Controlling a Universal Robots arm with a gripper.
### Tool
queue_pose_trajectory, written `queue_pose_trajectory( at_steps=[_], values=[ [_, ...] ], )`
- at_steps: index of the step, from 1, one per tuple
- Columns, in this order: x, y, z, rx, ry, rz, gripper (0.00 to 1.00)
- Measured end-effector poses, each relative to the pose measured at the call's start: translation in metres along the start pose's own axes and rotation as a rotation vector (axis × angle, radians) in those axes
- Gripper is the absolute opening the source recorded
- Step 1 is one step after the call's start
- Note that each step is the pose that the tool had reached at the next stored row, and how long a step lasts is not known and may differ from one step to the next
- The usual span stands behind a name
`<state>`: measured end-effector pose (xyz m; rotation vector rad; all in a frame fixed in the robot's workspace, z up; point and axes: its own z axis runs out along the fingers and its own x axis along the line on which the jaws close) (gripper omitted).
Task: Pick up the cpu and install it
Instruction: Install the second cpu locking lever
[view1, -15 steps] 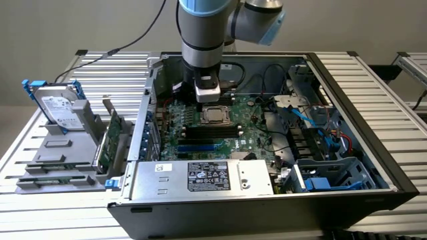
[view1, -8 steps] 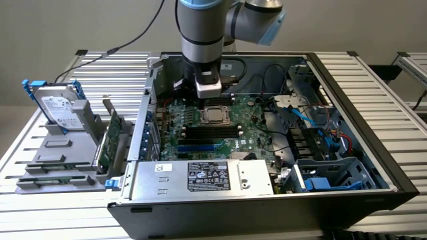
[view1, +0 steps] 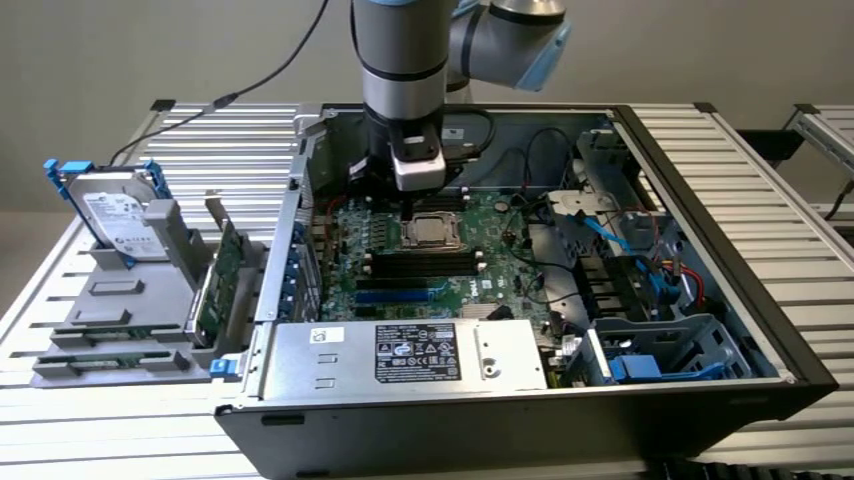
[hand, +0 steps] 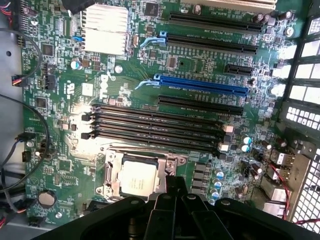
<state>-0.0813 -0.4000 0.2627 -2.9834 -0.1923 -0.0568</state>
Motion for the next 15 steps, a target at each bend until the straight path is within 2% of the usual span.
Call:
queue_pose_trajectory(
  at_steps=[2,4,15],
  values=[
    [0.0002,-0.0004,-0.0024,-0.0098,0.0012,-0.001,0.11],
    [0.0003,-0.0007,-0.0041,-0.0142,0.0014,-0.002,0.11],
    [0.0003,-0.0009,-0.0057,-0.0136,0.0015,-0.001,0.11]
  ],
)
